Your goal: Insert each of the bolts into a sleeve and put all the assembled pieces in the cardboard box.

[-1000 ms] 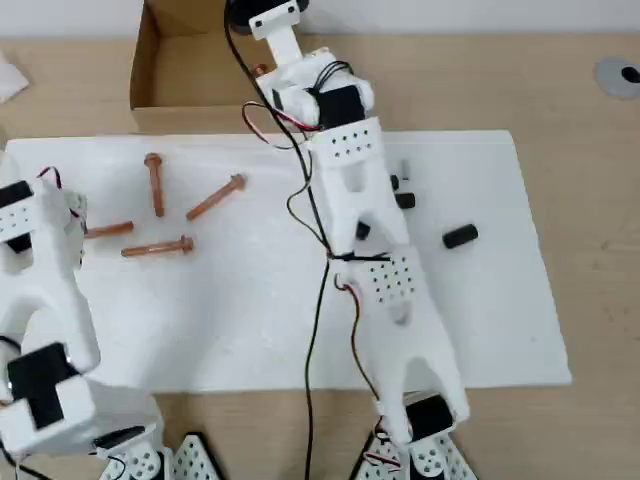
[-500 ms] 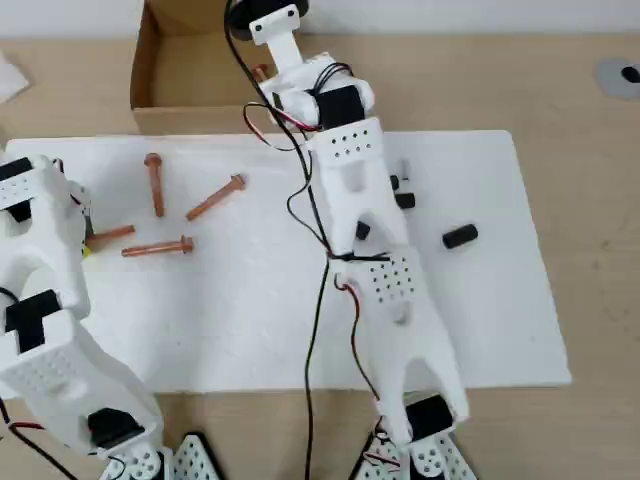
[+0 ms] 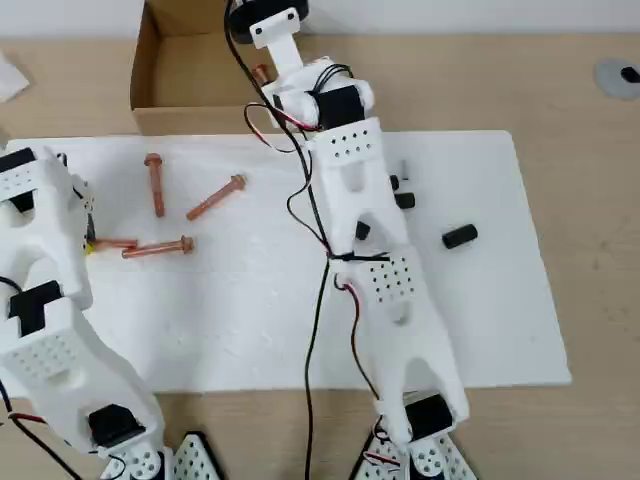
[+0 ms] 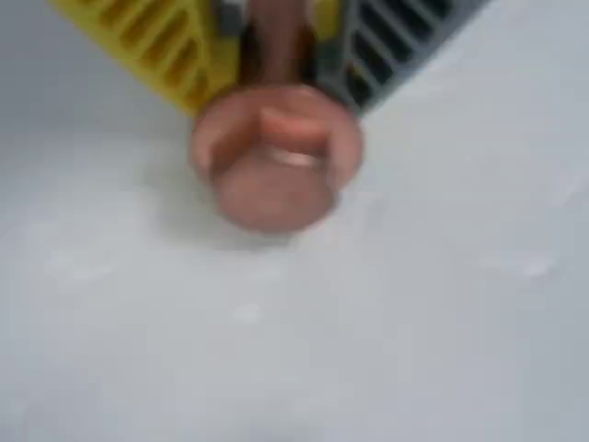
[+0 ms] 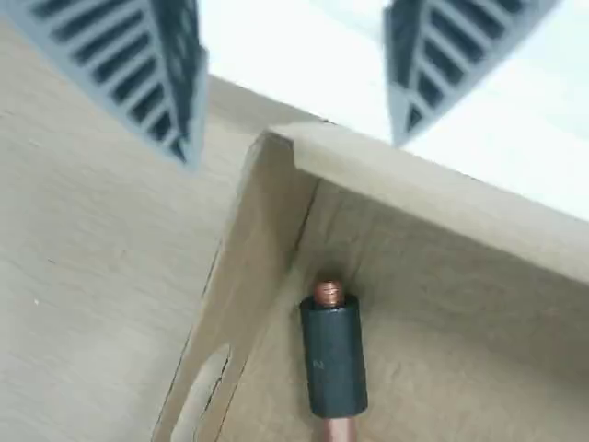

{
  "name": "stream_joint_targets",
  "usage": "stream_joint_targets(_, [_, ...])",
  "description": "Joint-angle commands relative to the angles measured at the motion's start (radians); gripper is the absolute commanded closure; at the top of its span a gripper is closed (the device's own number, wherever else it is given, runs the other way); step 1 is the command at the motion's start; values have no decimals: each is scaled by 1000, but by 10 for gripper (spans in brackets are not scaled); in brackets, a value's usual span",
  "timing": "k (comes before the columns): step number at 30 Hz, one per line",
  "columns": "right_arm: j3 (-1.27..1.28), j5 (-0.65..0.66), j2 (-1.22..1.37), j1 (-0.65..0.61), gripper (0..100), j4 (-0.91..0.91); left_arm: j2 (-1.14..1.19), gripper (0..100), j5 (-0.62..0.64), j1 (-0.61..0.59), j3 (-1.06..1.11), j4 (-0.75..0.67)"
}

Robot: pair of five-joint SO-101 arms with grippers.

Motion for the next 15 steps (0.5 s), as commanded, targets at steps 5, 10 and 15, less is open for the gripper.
stream_joint_targets(5, [-84,-12,-122,15,834,18,-12,995,-315,35,-423,336])
stream_joint_targets(10, [-82,-137,-257,33,834,121,-12,994,-626,63,-669,451])
stream_joint_targets(15, [-82,-143,-361,38,833,387,-71,994,-767,129,-678,451])
